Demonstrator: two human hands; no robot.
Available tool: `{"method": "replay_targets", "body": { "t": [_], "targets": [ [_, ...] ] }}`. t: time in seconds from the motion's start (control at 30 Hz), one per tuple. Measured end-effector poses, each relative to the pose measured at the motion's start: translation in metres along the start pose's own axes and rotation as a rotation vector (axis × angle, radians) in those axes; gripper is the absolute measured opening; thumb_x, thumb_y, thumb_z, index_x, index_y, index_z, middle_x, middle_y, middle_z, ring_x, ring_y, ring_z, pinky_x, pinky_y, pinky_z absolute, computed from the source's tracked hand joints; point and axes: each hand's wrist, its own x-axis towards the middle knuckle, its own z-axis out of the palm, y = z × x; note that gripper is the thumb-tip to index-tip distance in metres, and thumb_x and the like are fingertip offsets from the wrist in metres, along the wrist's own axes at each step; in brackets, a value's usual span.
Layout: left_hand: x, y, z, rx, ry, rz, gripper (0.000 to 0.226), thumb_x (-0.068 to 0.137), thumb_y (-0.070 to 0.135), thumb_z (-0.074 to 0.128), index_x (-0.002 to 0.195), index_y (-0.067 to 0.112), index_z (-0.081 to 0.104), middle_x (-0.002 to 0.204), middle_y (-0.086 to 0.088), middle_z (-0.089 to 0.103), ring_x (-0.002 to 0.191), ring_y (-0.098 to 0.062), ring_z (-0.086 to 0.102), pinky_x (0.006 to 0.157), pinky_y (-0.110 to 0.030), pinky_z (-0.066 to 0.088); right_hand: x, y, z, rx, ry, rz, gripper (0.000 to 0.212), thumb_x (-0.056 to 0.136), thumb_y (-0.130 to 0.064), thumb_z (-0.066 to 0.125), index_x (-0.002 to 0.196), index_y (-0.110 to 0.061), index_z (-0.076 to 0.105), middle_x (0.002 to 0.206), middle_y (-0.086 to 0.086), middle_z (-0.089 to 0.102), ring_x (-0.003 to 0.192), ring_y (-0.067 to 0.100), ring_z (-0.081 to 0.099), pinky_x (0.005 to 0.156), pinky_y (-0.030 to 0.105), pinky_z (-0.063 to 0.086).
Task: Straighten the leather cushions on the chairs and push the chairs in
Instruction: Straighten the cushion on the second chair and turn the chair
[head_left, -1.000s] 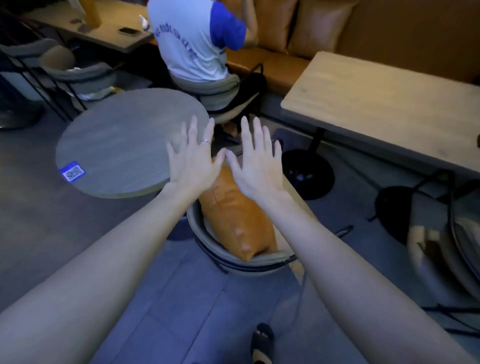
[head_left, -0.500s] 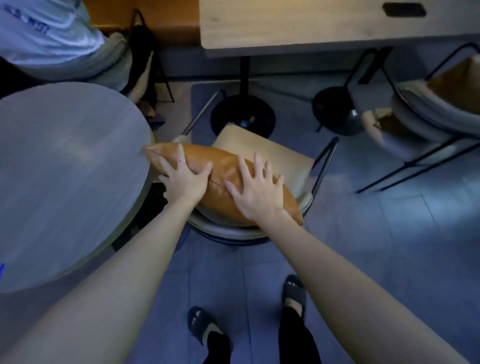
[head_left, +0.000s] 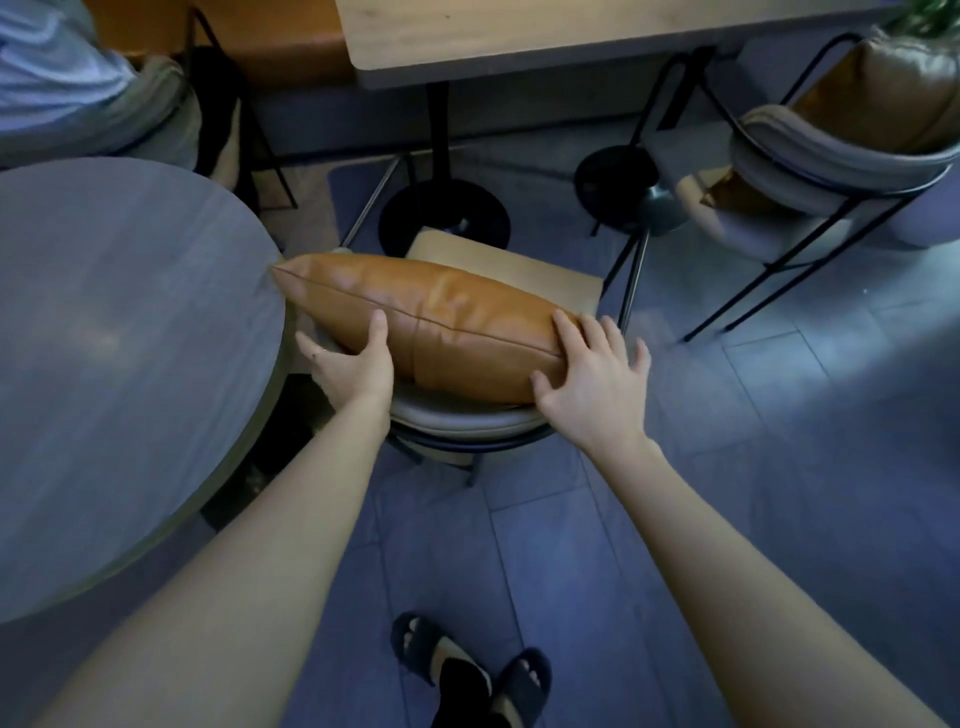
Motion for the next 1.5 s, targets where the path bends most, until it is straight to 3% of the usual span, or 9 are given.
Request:
{"method": "replay_targets", "body": {
  "t": [0.13, 0.23, 0.37, 0.63, 0.73, 0.93, 1.13, 1.23, 1.5],
  "targets": [
    [0.013, -0.003, -0.007, -0.097, -0.166, -0.166, 0.122, 0.075, 0.065, 0.078, 0.165, 0.027, 0.004, 0.165, -0.006, 0.034, 0.145, -0.032, 0.04, 0.117, -0.05, 0.033, -0.032, 0.003, 0.011, 0.277, 0.095, 0.243, 0.098, 0.077, -0.016, 0.069, 0.159, -0.025, 0.017, 0.168, 0.017, 0.006, 0.151, 0.04, 0.016, 0.115, 0.063, 0.027],
    [0.028, -0.004, -0.015, -0.113, -0.27, -0.185, 0.125, 0.07, 0.066, 0.081, 0.164, 0.029, 0.008, 0.164, -0.006, 0.034, 0.144, -0.033, 0.041, 0.117, -0.059, 0.035, -0.035, 0.004, 0.029, 0.697, 0.136, 0.532, 0.11, 0.08, -0.008, 0.073, 0.16, -0.035, 0.002, 0.17, 0.011, -0.004, 0.144, 0.039, 0.032, 0.093, 0.04, 0.042],
    [0.044, -0.002, -0.016, -0.151, -0.352, -0.173, 0.125, 0.066, 0.072, 0.08, 0.163, 0.034, 0.011, 0.165, -0.005, 0.035, 0.145, -0.036, 0.04, 0.115, -0.066, 0.033, -0.025, -0.002, 0.058, 1.129, 0.05, 0.853, 0.117, 0.076, -0.007, 0.073, 0.161, -0.032, -0.003, 0.169, 0.008, 0.011, 0.147, 0.032, 0.027, 0.107, 0.042, 0.032],
    [0.066, -0.007, -0.012, -0.082, -0.368, -0.049, 0.12, 0.063, 0.082, 0.073, 0.162, 0.031, 0.027, 0.154, 0.002, 0.05, 0.136, -0.025, 0.05, 0.104, -0.039, 0.041, -0.023, -0.049, 0.097, 1.43, -0.051, 1.198, 0.112, 0.084, -0.013, 0.07, 0.159, -0.039, -0.009, 0.151, 0.006, 0.043, 0.12, 0.039, 0.052, 0.093, 0.062, 0.052],
    [0.068, -0.006, -0.011, -0.113, -0.381, -0.045, 0.128, 0.054, 0.084, 0.075, 0.162, 0.032, 0.026, 0.154, 0.001, 0.051, 0.135, -0.025, 0.052, 0.115, -0.05, 0.041, -0.021, -0.062, 0.109, 1.399, -0.027, 1.206, 0.122, 0.08, -0.015, 0.075, 0.156, -0.042, -0.016, 0.151, 0.007, 0.044, 0.123, 0.039, 0.052, 0.099, 0.062, 0.049],
    [0.067, -0.01, -0.004, -0.174, -0.373, -0.063, 0.135, 0.049, 0.082, 0.076, 0.163, 0.034, 0.022, 0.155, -0.002, 0.049, 0.135, -0.027, 0.051, 0.115, -0.055, 0.04, -0.02, -0.056, 0.118, 1.358, 0.018, 1.149, 0.121, 0.067, -0.017, 0.077, 0.156, -0.05, 0.001, 0.148, 0.011, 0.047, 0.122, 0.04, 0.054, 0.098, 0.062, 0.05],
    [0.063, -0.014, 0.012, -0.203, -0.288, -0.062, 0.113, 0.069, 0.073, 0.077, 0.162, 0.032, 0.027, 0.154, 0.0, 0.05, 0.131, -0.023, 0.051, 0.107, -0.04, 0.04, -0.006, -0.037, 0.119, 1.345, -0.034, 1.084, 0.118, 0.07, -0.014, 0.077, 0.156, -0.045, 0.003, 0.149, 0.015, 0.047, 0.125, 0.042, 0.054, 0.1, 0.064, 0.049],
    [0.057, -0.015, 0.025, -0.227, -0.256, -0.061, 0.11, 0.073, 0.071, 0.076, 0.163, 0.035, 0.022, 0.156, -0.001, 0.046, 0.136, -0.027, 0.049, 0.11, -0.044, 0.038, 0.008, -0.02, 0.119, 1.32, -0.073, 1.059, 0.116, 0.072, -0.014, 0.076, 0.157, -0.042, 0.003, 0.148, 0.018, 0.048, 0.123, 0.042, 0.055, 0.097, 0.065, 0.051],
    [0.04, -0.008, 0.057, -0.256, -0.204, -0.033, 0.112, 0.068, 0.073, 0.077, 0.161, 0.043, 0.023, 0.155, 0.0, 0.048, 0.136, -0.029, 0.049, 0.114, -0.052, 0.039, 0.051, 0.031, 0.11, 1.311, -0.209, 0.98, 0.108, 0.076, -0.01, 0.075, 0.155, -0.039, 0.006, 0.12, 0.017, 0.065, 0.091, 0.035, 0.07, 0.054, 0.042, 0.062]
  ]
}}
